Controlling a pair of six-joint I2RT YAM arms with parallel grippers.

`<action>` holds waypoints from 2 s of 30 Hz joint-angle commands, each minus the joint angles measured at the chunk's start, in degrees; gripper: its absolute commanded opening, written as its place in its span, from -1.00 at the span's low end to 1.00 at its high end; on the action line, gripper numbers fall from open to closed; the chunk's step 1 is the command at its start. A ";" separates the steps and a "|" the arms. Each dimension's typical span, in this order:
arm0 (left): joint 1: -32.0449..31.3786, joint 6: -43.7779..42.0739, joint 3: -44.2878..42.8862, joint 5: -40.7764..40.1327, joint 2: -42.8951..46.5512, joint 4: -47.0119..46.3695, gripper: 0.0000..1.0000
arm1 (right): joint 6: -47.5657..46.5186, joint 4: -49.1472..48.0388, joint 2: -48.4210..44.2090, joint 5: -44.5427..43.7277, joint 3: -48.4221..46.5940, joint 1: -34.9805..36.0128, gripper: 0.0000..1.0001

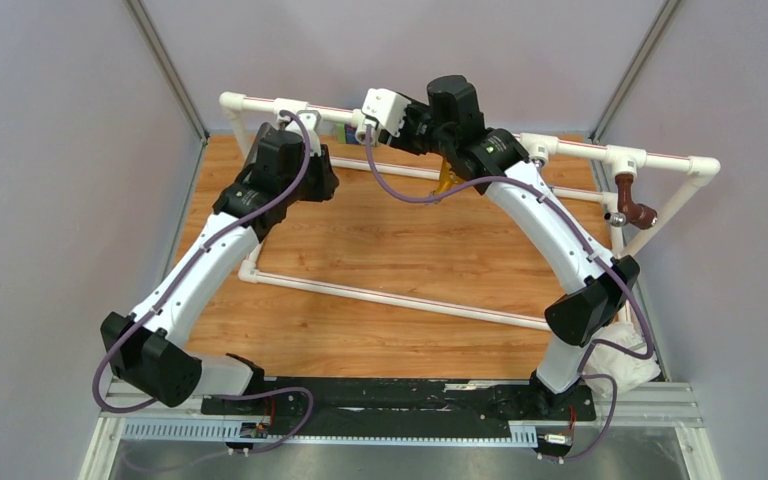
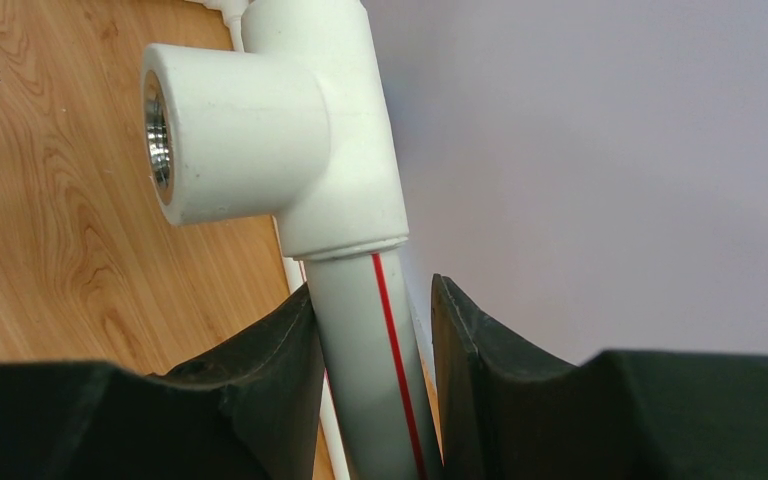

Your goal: Install the water faucets

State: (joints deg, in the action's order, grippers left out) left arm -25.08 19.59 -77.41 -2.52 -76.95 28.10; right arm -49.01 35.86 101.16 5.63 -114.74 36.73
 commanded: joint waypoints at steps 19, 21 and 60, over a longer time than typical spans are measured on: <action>2.82 -0.35 -20.32 10.96 10.41 11.01 0.25 | 7.44 -2.11 0.61 4.57 2.15 1.94 -0.85; 6.77 0.27 -20.77 11.84 11.11 10.93 0.26 | 7.44 -2.19 0.44 4.57 2.24 1.94 -0.85; 3.90 -15.46 -25.16 9.02 -0.22 14.18 0.05 | 7.53 -2.28 1.32 5.27 2.24 1.94 -0.85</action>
State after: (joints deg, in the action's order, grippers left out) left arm -15.59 6.85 -99.57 0.95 -76.60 41.21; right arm -48.99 35.29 100.82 5.69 -113.99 36.67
